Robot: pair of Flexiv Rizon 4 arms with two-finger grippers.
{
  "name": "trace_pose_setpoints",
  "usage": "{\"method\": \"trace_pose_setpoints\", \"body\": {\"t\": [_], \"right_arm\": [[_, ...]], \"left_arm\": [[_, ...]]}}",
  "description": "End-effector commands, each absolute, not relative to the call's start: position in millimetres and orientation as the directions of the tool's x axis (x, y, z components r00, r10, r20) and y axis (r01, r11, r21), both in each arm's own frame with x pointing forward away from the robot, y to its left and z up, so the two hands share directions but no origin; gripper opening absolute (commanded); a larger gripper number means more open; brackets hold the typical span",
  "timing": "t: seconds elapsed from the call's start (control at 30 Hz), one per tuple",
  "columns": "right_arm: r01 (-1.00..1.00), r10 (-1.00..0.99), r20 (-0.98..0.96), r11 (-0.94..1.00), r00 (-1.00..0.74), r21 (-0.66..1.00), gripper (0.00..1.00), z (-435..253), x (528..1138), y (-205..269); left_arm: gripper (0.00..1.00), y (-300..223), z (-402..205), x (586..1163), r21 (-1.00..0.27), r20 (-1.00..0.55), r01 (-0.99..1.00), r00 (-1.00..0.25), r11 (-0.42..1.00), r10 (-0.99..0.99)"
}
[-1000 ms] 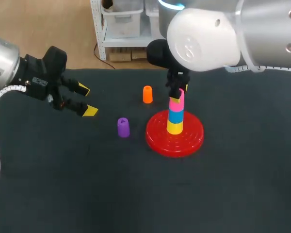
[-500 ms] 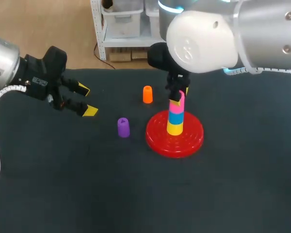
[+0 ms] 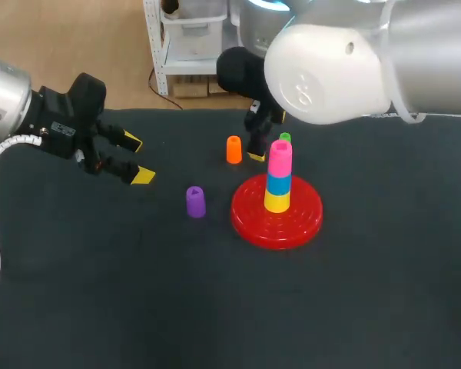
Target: Pick up and stack the cylinders on the red base in this order: pink,purple,orange,green
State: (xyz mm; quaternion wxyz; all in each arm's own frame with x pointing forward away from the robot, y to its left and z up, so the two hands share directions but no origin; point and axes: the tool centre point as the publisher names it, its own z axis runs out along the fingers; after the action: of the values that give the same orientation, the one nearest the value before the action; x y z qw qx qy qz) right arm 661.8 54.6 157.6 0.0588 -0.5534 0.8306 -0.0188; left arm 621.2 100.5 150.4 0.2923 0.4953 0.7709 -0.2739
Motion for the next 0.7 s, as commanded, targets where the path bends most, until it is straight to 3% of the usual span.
{"method": "trace_pose_setpoints", "body": {"t": [0.03,0.4,0.7], "right_arm": [[-0.939,-0.940,-0.055,0.339,-0.337,-0.049,1.00,142.4,670.8,83.8],[-0.978,-0.978,-0.042,0.205,-0.206,0.028,1.00,78.1,663.2,159.1],[-0.983,-0.984,-0.012,0.179,-0.180,0.045,1.00,56.4,655.1,175.3]], "left_arm": [[1.00,100.7,149.6,621.4,-0.132,-0.722,0.924,-0.338,0.359,0.604],[1.00,100.7,149.6,621.4,-0.132,-0.722,0.924,-0.338,0.359,0.604],[1.00,100.7,149.6,621.4,-0.132,-0.722,0.924,-0.338,0.359,0.604]]}}
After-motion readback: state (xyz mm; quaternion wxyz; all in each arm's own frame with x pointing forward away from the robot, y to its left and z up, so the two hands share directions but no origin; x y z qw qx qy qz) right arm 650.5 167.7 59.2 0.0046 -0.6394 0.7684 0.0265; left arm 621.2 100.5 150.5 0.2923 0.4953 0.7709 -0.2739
